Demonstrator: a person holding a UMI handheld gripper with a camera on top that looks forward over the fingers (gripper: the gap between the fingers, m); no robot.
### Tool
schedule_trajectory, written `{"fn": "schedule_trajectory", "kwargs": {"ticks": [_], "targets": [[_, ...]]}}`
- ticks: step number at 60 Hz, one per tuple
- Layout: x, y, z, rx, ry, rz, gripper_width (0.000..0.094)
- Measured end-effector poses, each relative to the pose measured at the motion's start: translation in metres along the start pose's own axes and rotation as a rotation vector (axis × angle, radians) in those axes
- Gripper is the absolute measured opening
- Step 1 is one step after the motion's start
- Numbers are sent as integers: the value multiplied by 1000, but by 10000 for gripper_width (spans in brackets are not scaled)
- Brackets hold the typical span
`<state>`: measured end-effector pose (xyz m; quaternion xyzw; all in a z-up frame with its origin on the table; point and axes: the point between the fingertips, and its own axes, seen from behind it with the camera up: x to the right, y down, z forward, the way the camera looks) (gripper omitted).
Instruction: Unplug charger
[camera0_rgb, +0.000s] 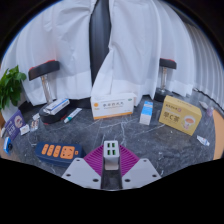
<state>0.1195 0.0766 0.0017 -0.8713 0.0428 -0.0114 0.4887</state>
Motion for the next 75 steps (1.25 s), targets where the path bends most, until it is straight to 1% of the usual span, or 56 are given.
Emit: {"fn": "schedule_trajectory", "kwargs": {"ticks": [2, 3, 7, 11, 15, 16, 17, 20, 31, 36, 45, 52, 58, 75], "targets": [[5, 3, 2, -10, 2, 14, 213], [7, 4, 2, -14, 4, 19, 242], [18, 6, 2, -34, 20, 24, 433], [29, 3, -1, -43, 38, 13, 593], [38, -5, -9, -36, 60, -8, 817], [39, -7, -12, -34, 63, -15, 858], [41, -9, -15, -33, 70, -22, 869], [42, -14, -26, -34, 75, -40, 847], [30, -24, -95, -50, 64, -112, 847], [20, -27, -133, -38, 51, -132, 851], [9, -23, -195, -41, 37, -121, 851], [10, -20, -232, -36, 55, -113, 847], [13, -20, -254, -22, 76, -131, 849], [11, -12, -275, -32, 71, -122, 845]]}}
